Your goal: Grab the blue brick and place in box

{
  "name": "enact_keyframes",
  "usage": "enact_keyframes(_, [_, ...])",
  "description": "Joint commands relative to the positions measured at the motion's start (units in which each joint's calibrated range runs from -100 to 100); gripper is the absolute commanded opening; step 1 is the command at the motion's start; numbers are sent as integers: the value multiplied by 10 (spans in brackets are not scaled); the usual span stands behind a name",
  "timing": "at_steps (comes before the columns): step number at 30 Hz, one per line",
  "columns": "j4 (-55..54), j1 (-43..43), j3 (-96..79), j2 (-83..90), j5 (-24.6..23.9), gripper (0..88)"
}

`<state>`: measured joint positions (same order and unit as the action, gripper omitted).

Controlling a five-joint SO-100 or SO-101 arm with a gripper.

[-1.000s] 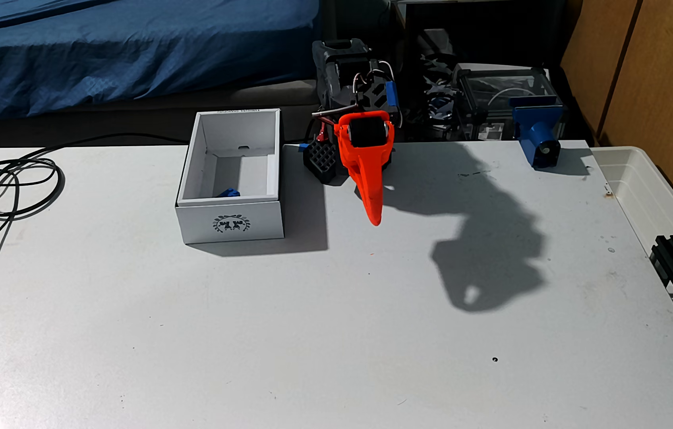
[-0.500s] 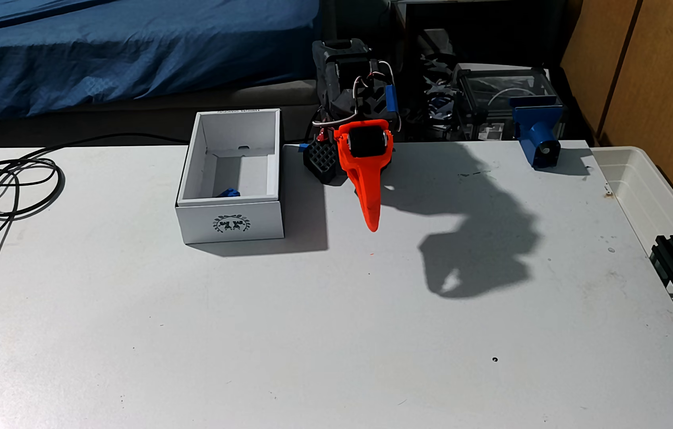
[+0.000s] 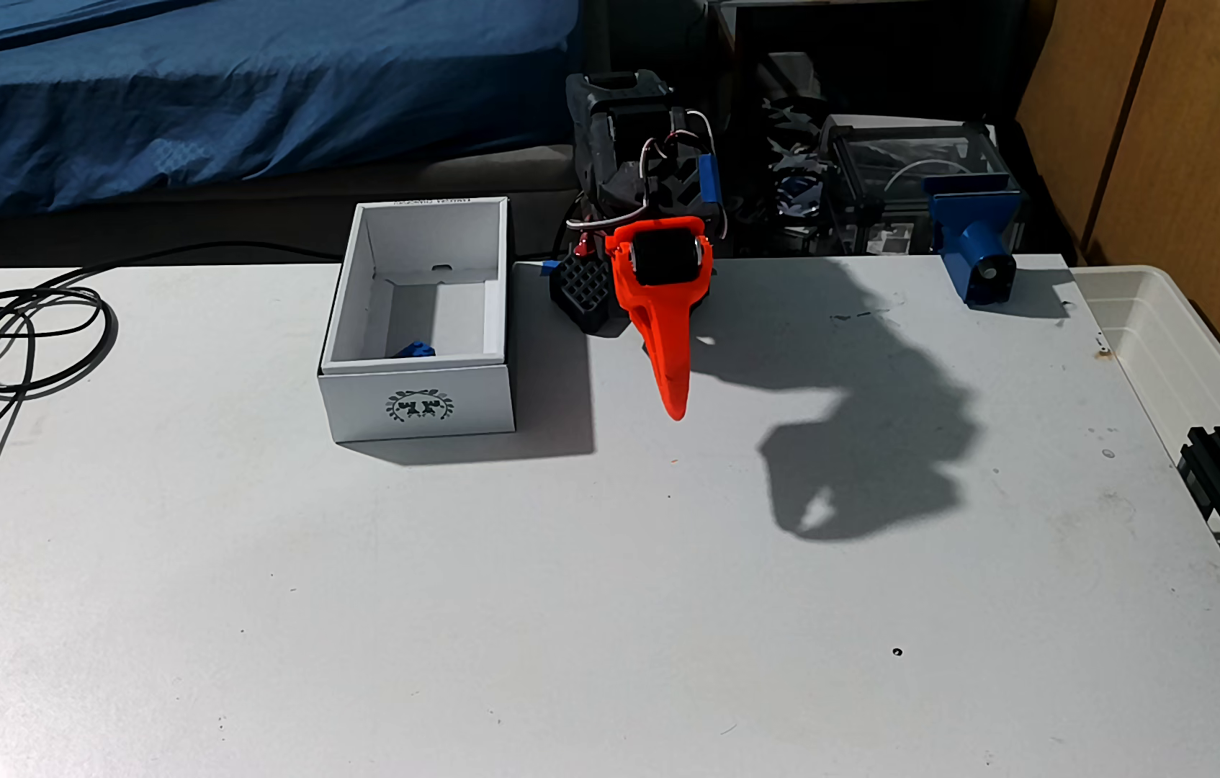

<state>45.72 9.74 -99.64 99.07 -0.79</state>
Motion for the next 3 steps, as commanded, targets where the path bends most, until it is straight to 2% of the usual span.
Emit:
enact_keyframes(1, [2,-2,2,-3,2,9])
enact_keyframes(3, [2,-2,2,-3,2,9])
